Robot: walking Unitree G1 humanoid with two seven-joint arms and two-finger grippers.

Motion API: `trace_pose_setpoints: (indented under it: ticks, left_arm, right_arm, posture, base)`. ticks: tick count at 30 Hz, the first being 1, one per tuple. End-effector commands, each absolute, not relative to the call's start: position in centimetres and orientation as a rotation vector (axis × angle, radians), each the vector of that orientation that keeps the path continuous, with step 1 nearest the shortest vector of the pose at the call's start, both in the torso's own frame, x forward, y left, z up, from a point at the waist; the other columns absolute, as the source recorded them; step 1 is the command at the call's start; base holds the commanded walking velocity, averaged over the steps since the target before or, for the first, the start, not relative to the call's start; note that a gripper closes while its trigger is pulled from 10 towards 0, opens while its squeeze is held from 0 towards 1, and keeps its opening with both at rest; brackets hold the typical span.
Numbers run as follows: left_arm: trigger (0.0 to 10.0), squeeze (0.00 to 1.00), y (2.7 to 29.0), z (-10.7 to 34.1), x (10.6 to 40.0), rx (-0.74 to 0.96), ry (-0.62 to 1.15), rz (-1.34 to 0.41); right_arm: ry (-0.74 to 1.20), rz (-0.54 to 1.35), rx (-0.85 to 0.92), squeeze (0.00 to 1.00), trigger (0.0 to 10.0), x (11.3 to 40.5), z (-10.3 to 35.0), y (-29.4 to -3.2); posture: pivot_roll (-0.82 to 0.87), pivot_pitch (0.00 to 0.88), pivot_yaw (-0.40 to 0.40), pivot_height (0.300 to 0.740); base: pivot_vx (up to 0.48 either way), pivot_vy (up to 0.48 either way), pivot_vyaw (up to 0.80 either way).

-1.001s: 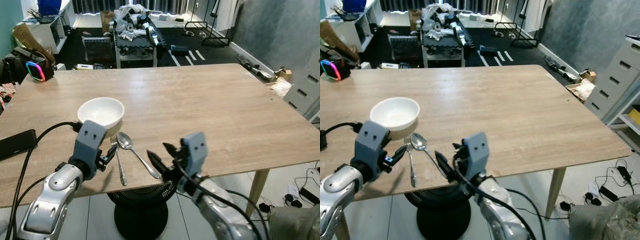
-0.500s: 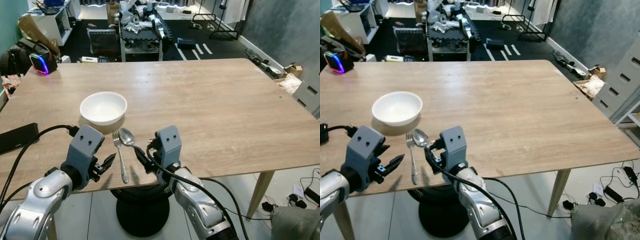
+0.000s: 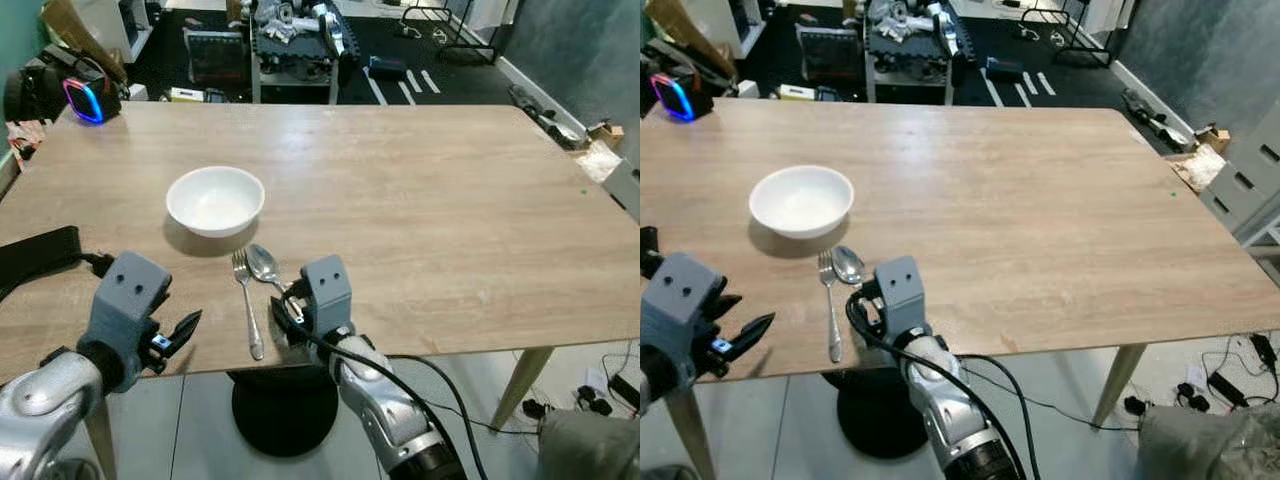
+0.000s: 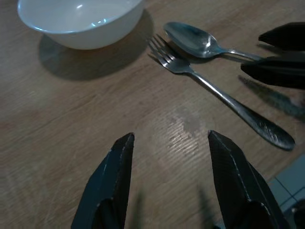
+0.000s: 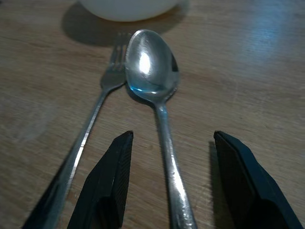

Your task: Setting the table

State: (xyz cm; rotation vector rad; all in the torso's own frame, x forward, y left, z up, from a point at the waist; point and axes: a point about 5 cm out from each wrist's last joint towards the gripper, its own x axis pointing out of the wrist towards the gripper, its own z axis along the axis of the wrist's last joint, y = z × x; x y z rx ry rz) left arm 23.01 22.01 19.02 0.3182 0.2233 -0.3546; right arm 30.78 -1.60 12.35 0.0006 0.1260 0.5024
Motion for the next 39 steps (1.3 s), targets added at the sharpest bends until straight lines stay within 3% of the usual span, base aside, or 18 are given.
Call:
trace_pose_setpoints:
  ticks: [1, 6, 8, 9, 10, 15, 24, 34, 39]
  left_arm:
    - [10.0, 0.00, 22.3, 19.3, 22.5, 0.320, 0.233, -0.370]
    - [10.0, 0.00, 22.6, 19.4, 22.4, 0.326, 0.243, -0.358]
    - [10.0, 0.00, 22.7, 19.4, 22.3, 0.316, 0.244, -0.353]
    - [10.0, 0.00, 22.7, 19.4, 22.3, 0.316, 0.244, -0.353]
    - [10.0, 0.00, 22.7, 19.5, 22.4, 0.312, 0.244, -0.352]
    - [10.0, 0.00, 22.5, 19.4, 22.4, 0.297, 0.245, -0.359]
    - [10.0, 0.00, 22.3, 19.3, 22.4, 0.274, 0.244, -0.353]
    - [10.0, 0.00, 21.6, 19.9, 22.8, 0.244, 0.208, -0.377]
    - [10.0, 0.00, 20.8, 20.6, 22.8, 0.232, 0.167, -0.435]
  right_arm:
    - [0.127, 0.476, -0.010, 0.00, 10.0, 31.0, 12.1, -1.9]
    - [0.128, 0.488, -0.079, 0.00, 10.0, 30.9, 11.8, -2.0]
    - [0.143, 0.500, -0.173, 0.00, 3.9, 30.8, 11.3, -2.2]
    - [0.143, 0.500, -0.173, 0.00, 3.9, 30.8, 11.3, -2.2]
    - [0.149, 0.514, -0.201, 0.00, 0.0, 30.7, 11.2, -2.2]
    - [0.198, 0.558, -0.273, 0.00, 0.0, 30.5, 10.6, -2.2]
    - [0.284, 0.540, -0.249, 0.00, 0.0, 30.5, 9.9, -2.9]
    - [0.260, 0.479, -0.080, 0.00, 0.0, 31.3, 11.3, -3.7]
    - [0.115, 0.455, 0.090, 0.00, 0.0, 32.0, 14.5, -4.4]
  posture:
    - [0.21, 0.135, -0.013, 0.740]
    - [0.21, 0.136, -0.014, 0.740]
    - [0.20, 0.137, -0.015, 0.740]
    - [0.20, 0.137, -0.015, 0.740]
    - [0.20, 0.138, -0.015, 0.740]
    - [0.19, 0.135, -0.020, 0.740]
    - [0.18, 0.132, -0.028, 0.740]
    - [0.17, 0.119, -0.031, 0.740]
    - [0.17, 0.108, -0.029, 0.740]
  base:
    - [0.000, 0.000, 0.00]
    - [0.000, 0.000, 0.00]
    - [0.000, 0.000, 0.00]
    - [0.000, 0.000, 0.00]
    - [0.000, 0.000, 0.00]
    - [0.000, 0.000, 0.00]
    - [0.000, 0.000, 0.00]
    - [0.000, 0.000, 0.00]
    - [0.000, 0.000, 0.00]
